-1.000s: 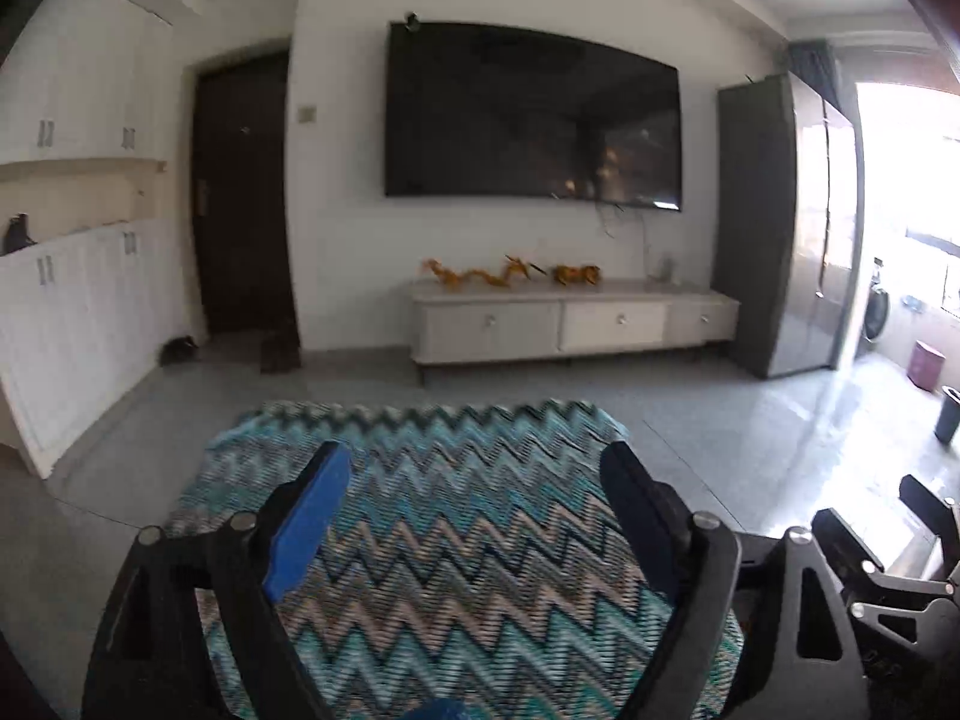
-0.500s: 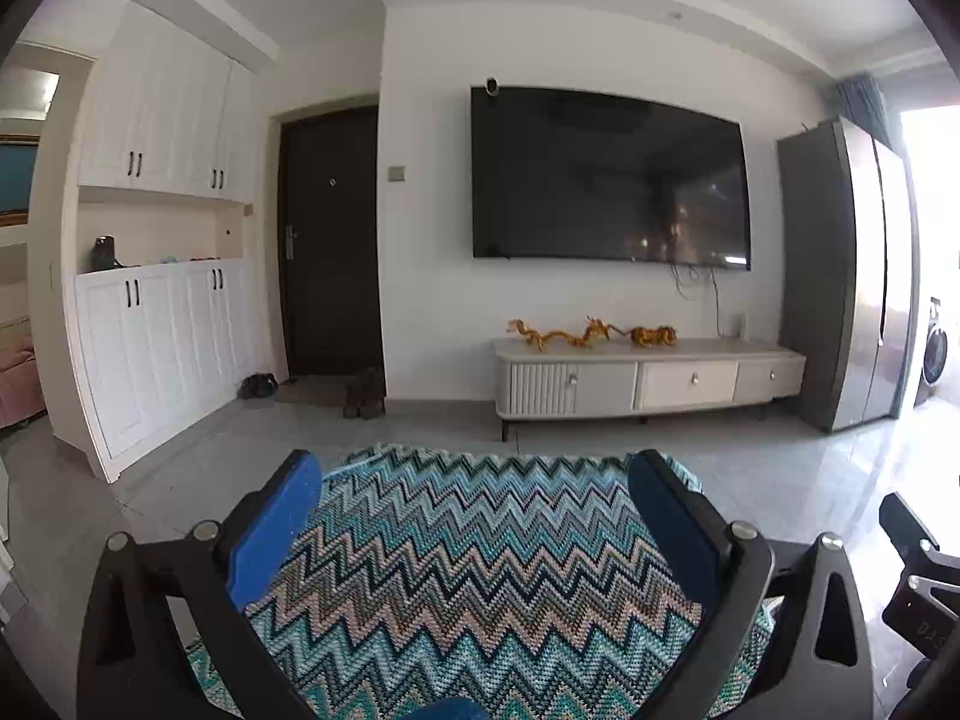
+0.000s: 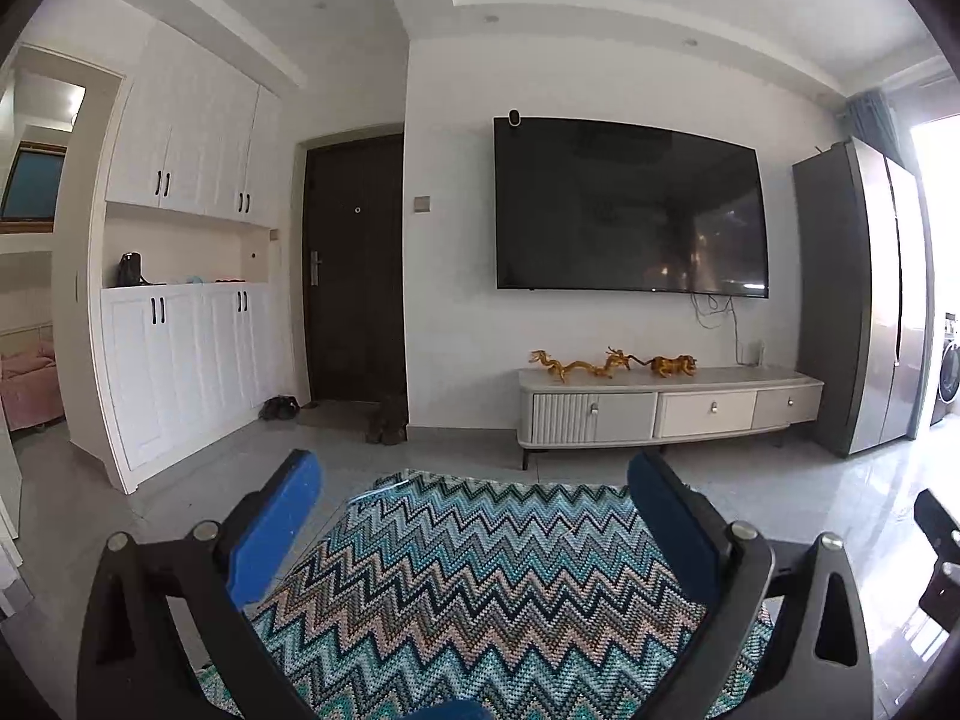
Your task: Collect trash
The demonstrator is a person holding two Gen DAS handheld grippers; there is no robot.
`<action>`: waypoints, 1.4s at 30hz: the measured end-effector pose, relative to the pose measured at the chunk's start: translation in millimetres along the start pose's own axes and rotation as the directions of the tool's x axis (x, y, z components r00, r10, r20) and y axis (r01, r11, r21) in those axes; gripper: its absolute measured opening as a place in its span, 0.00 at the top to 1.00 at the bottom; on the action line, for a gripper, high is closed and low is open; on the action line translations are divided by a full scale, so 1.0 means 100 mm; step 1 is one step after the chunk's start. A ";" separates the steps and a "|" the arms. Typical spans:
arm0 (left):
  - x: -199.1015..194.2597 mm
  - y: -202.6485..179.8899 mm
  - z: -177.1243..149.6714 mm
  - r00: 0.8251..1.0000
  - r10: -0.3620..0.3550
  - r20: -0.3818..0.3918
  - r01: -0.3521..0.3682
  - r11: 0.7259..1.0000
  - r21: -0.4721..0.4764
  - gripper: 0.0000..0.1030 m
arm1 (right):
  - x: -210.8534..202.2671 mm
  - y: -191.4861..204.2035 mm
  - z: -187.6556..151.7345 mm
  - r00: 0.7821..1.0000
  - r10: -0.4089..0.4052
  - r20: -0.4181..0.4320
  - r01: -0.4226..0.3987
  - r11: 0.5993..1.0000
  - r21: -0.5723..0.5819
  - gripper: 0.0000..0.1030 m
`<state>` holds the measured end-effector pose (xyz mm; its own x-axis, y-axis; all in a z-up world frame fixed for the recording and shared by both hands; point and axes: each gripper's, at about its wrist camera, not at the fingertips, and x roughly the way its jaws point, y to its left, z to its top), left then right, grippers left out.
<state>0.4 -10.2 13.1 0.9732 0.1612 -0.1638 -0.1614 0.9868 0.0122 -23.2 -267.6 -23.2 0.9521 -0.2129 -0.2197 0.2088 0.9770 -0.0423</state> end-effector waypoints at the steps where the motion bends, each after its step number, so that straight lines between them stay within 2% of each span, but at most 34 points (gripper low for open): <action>1: 0.00 0.01 0.00 1.000 -0.001 -0.003 0.001 1.000 0.000 0.00 | 0.00 -0.02 -0.01 1.000 -0.002 -0.002 0.002 1.000 0.003 0.00; 10: 0.07 -0.06 -0.06 0.999 -0.015 -0.031 0.015 1.000 0.015 0.00 | 0.07 -0.16 -0.06 1.000 -0.019 -0.021 0.020 0.999 0.040 0.00; 42: 0.07 -0.37 -0.20 0.993 -0.085 -0.077 0.091 0.993 0.078 0.00 | 0.20 -0.18 -0.21 0.997 -0.023 -0.072 0.026 0.999 0.047 0.00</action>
<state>10.0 -46.2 -8.5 0.9679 0.0751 -0.2398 -0.0588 0.9955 0.0744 -12.4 -289.4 -47.0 0.9286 -0.2344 -0.2878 0.2443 0.9697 -0.0018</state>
